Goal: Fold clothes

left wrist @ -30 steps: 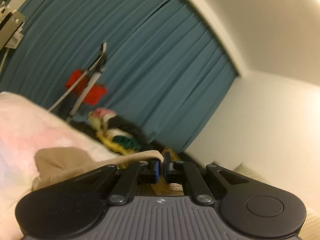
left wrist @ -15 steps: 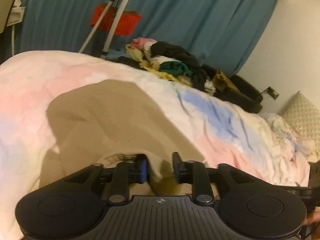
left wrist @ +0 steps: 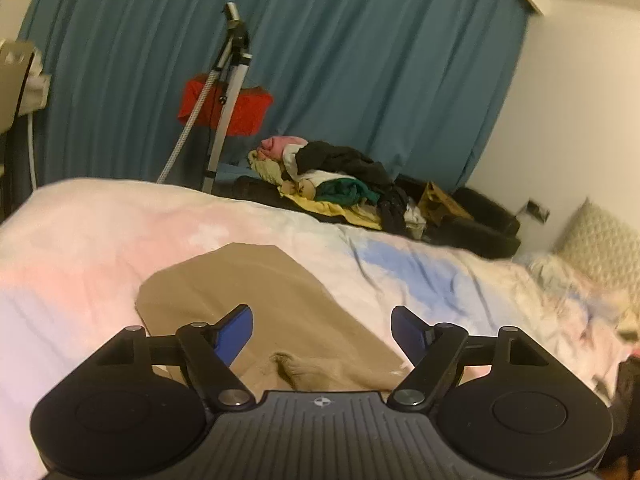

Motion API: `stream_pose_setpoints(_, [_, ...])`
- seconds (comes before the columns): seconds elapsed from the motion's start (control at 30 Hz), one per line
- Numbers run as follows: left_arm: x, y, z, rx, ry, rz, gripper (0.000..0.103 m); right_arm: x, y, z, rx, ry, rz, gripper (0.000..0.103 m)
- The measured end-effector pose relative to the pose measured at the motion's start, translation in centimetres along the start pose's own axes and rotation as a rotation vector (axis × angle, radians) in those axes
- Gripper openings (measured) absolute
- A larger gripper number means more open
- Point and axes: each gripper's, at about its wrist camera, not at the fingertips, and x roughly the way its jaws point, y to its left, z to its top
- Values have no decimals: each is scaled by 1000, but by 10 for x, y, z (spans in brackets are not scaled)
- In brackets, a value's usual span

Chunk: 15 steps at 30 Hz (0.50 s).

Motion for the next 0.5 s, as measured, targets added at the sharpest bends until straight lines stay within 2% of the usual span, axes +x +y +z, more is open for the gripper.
stream_pose_setpoints(0.03, [-2, -1, 0, 17, -4, 10, 78, 0, 2, -1, -11, 7, -4, 67])
stream_pose_setpoints(0.1, [5, -8, -7, 84, 13, 17, 78, 0, 6, -2, -43, 2, -27, 67])
stream_pose_setpoints(0.13, [9, -12, -11, 119, 23, 19, 78, 0, 7, -2, -57, -3, -40, 54])
stream_pose_setpoints(0.17, [12, -16, -15, 158, 30, 21, 78, -1, 7, -2, -56, -9, -47, 35])
stream_pose_setpoints(0.27, [20, -30, -27, 275, 49, 25, 80, -13, 3, 2, -23, -67, -27, 18])
stream_pose_setpoints(0.5, [40, -52, -57, 522, 40, 72, 82, -54, -6, 20, 32, -237, 15, 15])
